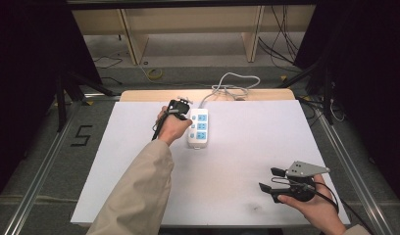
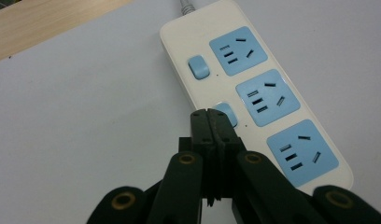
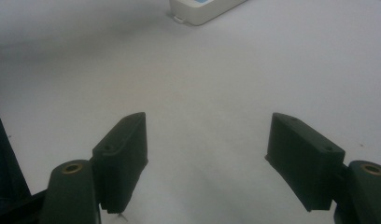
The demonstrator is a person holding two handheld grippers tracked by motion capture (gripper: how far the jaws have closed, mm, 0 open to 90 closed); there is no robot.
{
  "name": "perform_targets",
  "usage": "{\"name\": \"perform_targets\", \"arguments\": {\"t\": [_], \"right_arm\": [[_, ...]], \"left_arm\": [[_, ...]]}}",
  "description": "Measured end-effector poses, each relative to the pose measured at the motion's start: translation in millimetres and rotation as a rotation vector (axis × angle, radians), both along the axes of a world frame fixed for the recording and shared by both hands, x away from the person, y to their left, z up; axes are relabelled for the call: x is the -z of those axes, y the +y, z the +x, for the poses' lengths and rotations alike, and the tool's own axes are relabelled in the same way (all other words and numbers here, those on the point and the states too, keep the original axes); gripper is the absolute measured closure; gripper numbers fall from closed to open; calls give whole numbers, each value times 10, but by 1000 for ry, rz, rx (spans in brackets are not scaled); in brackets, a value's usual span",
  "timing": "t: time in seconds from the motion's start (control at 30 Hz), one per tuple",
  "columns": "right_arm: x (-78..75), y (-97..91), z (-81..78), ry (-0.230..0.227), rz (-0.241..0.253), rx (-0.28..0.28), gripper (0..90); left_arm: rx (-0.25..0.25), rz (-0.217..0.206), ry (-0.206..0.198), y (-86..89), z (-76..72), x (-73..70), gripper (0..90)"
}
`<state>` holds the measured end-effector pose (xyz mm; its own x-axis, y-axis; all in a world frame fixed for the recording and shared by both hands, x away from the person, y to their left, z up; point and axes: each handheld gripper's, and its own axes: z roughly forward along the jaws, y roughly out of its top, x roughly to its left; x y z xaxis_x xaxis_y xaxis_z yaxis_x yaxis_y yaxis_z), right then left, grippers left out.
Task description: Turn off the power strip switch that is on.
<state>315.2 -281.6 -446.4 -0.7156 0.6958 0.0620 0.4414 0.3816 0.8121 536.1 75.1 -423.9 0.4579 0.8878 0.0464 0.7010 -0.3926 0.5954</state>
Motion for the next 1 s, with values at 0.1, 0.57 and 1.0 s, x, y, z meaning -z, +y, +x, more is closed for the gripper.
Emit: {"name": "perform_targets", "arguments": {"t": [0.1, 0.57, 1.0], "right_arm": [[0, -2, 0, 1, 2, 0, 291], [2, -5, 0, 5, 3, 4, 291], [4, -5, 3, 4, 4, 3, 290]], "left_arm": [[8, -3, -7, 23, -25, -25, 900], [30, -18, -10, 184, -152, -98, 899], [54, -46, -18, 331, -305, -138, 899]]}}
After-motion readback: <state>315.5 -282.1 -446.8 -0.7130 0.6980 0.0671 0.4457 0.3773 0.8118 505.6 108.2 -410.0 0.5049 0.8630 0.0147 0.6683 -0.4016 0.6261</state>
